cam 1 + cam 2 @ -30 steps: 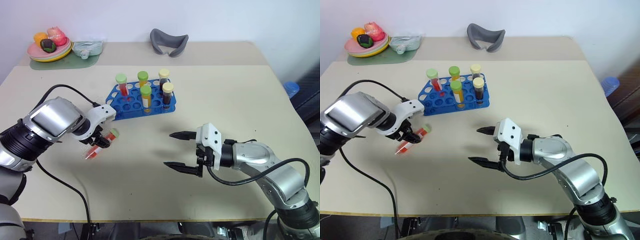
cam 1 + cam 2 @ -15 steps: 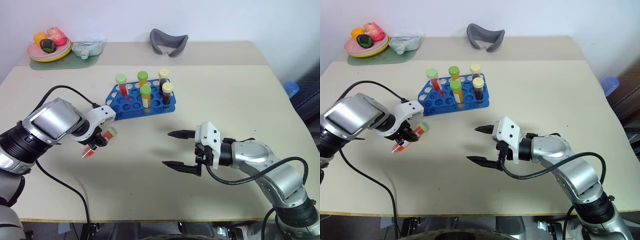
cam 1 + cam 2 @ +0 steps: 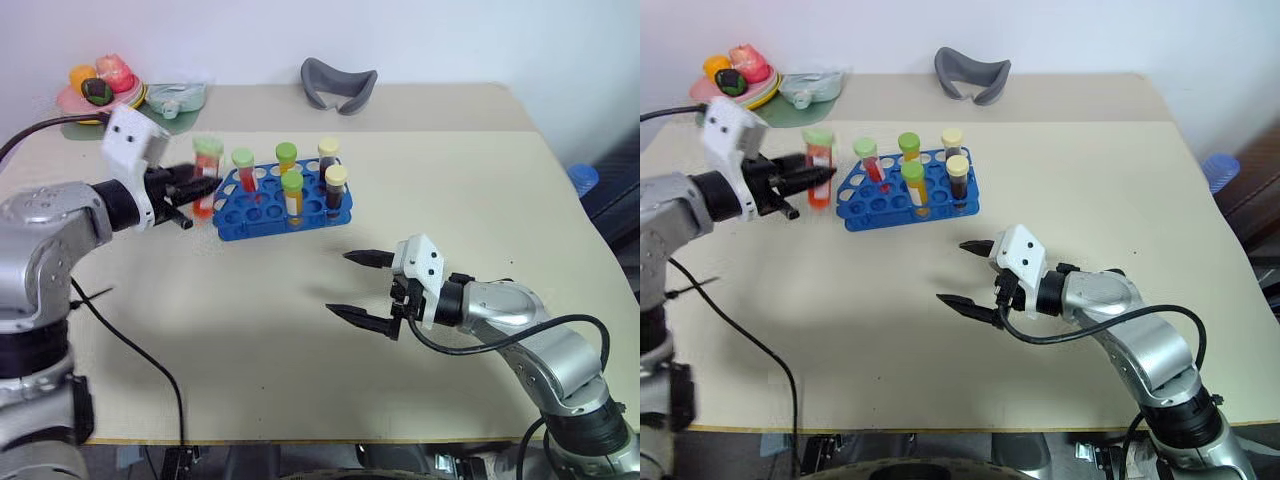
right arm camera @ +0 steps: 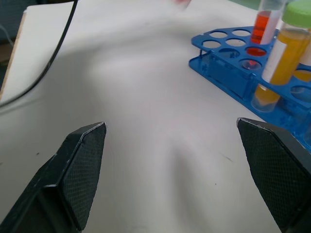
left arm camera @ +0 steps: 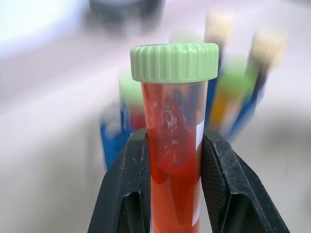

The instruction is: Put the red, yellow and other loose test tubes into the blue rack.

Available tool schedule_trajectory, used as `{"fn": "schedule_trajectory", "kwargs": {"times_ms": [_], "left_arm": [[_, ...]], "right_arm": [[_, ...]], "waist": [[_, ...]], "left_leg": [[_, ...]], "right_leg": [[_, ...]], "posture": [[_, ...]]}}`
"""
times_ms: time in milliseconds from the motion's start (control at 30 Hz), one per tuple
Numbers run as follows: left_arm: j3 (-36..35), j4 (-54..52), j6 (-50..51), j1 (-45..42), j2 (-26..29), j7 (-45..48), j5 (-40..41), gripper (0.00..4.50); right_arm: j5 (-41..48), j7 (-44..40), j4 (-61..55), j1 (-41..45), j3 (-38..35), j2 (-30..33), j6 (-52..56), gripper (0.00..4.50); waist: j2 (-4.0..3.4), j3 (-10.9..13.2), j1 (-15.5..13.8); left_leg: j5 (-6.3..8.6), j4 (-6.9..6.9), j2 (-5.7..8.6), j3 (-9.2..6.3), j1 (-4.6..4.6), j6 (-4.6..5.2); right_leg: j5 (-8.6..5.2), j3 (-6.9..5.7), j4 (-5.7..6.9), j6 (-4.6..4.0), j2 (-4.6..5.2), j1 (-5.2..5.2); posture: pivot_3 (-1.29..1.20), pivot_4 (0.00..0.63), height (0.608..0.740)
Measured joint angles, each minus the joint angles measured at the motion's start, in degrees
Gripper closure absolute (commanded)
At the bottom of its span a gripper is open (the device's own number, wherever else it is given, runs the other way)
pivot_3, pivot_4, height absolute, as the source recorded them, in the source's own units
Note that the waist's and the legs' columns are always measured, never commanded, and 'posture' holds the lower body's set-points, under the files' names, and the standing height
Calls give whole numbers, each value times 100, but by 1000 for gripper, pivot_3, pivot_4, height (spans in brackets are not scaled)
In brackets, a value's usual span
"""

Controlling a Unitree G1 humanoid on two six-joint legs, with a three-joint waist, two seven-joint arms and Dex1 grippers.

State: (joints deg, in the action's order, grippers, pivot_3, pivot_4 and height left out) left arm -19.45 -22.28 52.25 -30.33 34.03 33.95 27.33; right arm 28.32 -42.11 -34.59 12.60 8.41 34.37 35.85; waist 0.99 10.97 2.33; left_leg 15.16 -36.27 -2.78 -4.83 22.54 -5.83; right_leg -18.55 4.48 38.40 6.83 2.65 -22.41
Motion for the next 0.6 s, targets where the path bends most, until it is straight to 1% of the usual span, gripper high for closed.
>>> {"fn": "schedule_trajectory", "kwargs": {"times_ms": [67, 200, 267, 367, 467, 600], "left_arm": [[44, 18, -758, 97, -739, -662, -313, 3693], [772, 455, -2657, 450, -1462, -1312, -1304, 3693], [1188, 861, -3457, 595, -1672, -1457, -1717, 3693], [1450, 1519, -4381, 690, -2061, -1686, -2042, 3693], [1573, 1968, -4969, 780, -2169, -1735, -2173, 3693], [1581, 2484, -5460, 768, -2195, -1801, -2188, 3693]], "right_arm": [[0, 8, 63, 27, 60, -81, 1, 98], [-24, 7, 248, 148, 138, -149, 0, 98], [-58, 4, 279, 191, 155, -155, -4, 98], [-90, 8, 296, 203, 165, -155, -6, 98], [-108, 32, 294, 195, 165, -155, -6, 98], [-105, 115, 269, 145, 156, -155, 6, 98]], "waist": [[4, -3, -10], [6, -6, -4], [5, -6, 3], [5, -6, 9], [5, -6, 14], [5, -6, 7]], "left_leg": [[0, -6, 2, 0, -2, 0], [0, -5, 2, 2, -4, 0], [0, -5, 3, 2, -3, 1], [1, -5, 3, 2, -4, 1], [1, -2, 3, 2, -4, 1], [1, -3, 3, 2, -5, 1]], "right_leg": [[1, 1, -2, 1, 2, 6], [2, 3, -3, 1, 1, 6], [2, 3, -3, 1, 1, 4], [2, 4, -2, 1, 1, 4], [2, 3, 0, 1, 0, 3], [2, 3, -1, 1, 0, 5]], "posture": [[0, 150, 740], [0, 150, 740], [0, 150, 740], [0, 150, 740], [0, 150, 740], [0, 150, 740]]}}
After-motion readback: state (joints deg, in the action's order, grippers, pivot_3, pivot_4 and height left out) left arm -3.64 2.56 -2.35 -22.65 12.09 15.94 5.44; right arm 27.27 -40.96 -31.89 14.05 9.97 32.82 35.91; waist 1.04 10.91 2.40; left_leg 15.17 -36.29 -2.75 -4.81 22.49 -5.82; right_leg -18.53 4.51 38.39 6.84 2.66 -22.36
